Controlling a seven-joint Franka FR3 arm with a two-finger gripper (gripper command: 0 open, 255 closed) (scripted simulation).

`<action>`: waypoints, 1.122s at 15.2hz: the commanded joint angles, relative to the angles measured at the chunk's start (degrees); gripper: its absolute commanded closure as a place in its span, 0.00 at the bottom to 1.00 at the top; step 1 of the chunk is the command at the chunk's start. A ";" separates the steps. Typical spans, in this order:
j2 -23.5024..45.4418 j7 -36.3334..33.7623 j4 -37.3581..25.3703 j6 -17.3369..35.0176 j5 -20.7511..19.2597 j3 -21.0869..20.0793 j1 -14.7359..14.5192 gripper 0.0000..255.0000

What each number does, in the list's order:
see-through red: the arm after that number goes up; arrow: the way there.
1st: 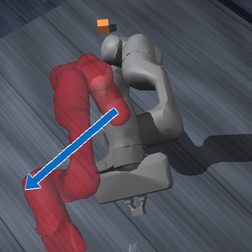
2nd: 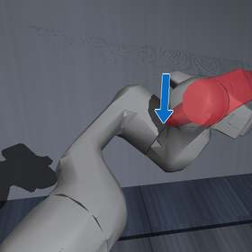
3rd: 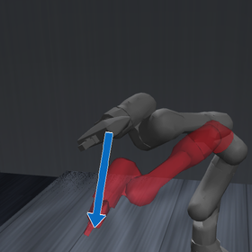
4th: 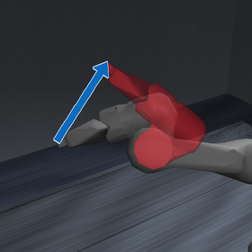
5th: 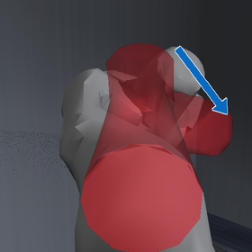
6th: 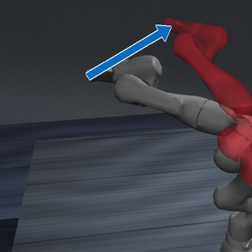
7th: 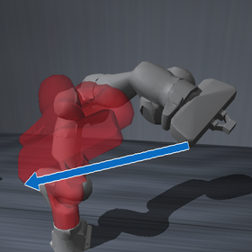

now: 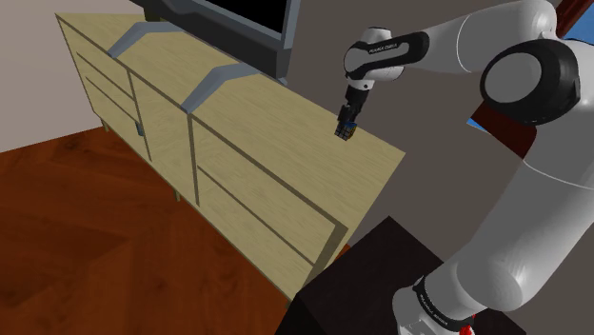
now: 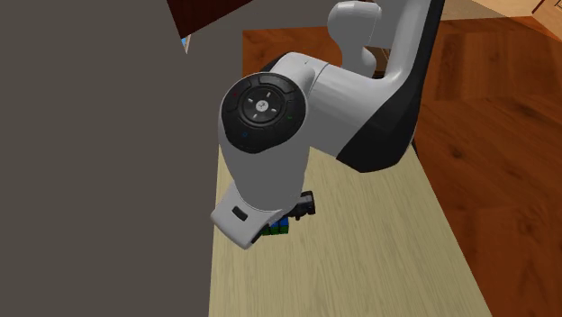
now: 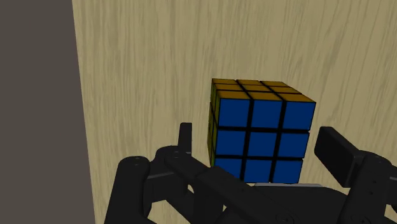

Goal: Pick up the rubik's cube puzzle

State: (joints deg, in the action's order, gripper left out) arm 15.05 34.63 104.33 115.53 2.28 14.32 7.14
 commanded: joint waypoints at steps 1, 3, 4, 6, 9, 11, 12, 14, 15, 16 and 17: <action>0.86 0.16 0.98 1.84 0.26 -0.06 0.08 0.00; 0.86 0.16 0.98 1.84 0.25 -0.06 0.08 0.00; 0.87 0.16 1.00 1.87 0.26 -0.07 0.08 1.00; 0.87 0.16 0.99 1.86 0.26 -0.06 0.08 1.00; 0.86 0.17 1.00 1.86 0.26 -0.06 0.09 1.00; 0.87 0.17 0.98 1.85 0.26 -0.06 0.09 1.00; 0.87 0.18 0.99 1.85 0.26 -0.06 0.09 1.00; 0.55 0.11 0.60 1.16 0.16 -0.04 0.06 1.00; 0.25 0.07 0.21 0.48 0.08 -0.01 0.04 1.00; -0.02 0.03 -0.22 -0.21 0.00 0.02 0.02 1.00; -0.29 -0.01 -0.64 -0.90 -0.08 0.04 0.00 1.00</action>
State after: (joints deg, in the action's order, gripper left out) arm 15.01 34.72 104.21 115.39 2.27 14.36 7.19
